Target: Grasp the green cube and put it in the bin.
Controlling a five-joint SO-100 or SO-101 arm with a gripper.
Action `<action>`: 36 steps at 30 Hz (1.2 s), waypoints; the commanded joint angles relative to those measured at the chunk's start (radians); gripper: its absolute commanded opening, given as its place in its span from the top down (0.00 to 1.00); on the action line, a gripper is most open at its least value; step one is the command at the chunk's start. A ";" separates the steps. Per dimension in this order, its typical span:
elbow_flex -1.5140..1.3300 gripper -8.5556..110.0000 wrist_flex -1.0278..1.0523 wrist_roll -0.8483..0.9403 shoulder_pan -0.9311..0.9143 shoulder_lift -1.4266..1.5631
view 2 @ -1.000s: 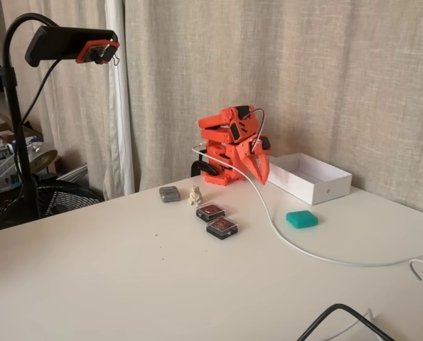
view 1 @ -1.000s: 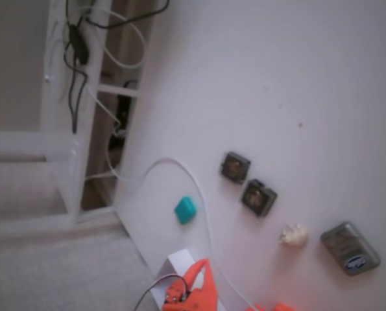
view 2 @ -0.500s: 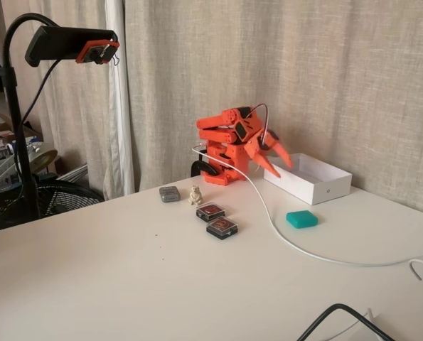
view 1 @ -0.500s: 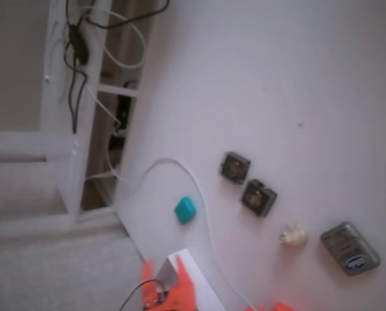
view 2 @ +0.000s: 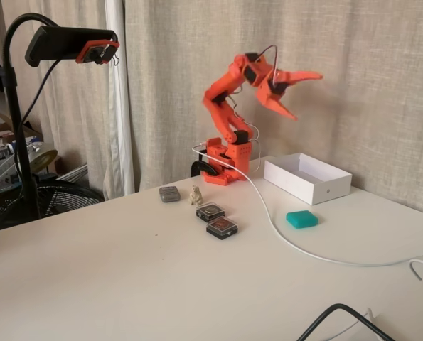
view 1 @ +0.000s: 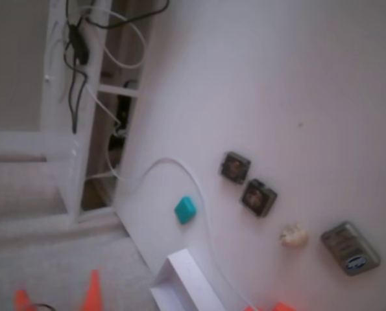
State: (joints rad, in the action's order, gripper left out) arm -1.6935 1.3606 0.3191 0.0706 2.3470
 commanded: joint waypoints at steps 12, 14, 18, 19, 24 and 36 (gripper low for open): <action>0.087 0.52 0.107 0.043 -0.163 -0.831; 0.029 0.52 0.051 0.054 -0.169 -0.865; -0.018 0.51 0.028 0.060 -0.178 -0.914; -0.020 0.51 0.026 0.060 -0.175 -0.916; -0.012 0.51 -0.006 0.058 -0.155 -0.962; 0.120 0.52 -0.031 0.060 -0.127 -1.101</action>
State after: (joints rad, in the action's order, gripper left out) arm -1.6383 1.3223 0.3743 -0.0721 1.2517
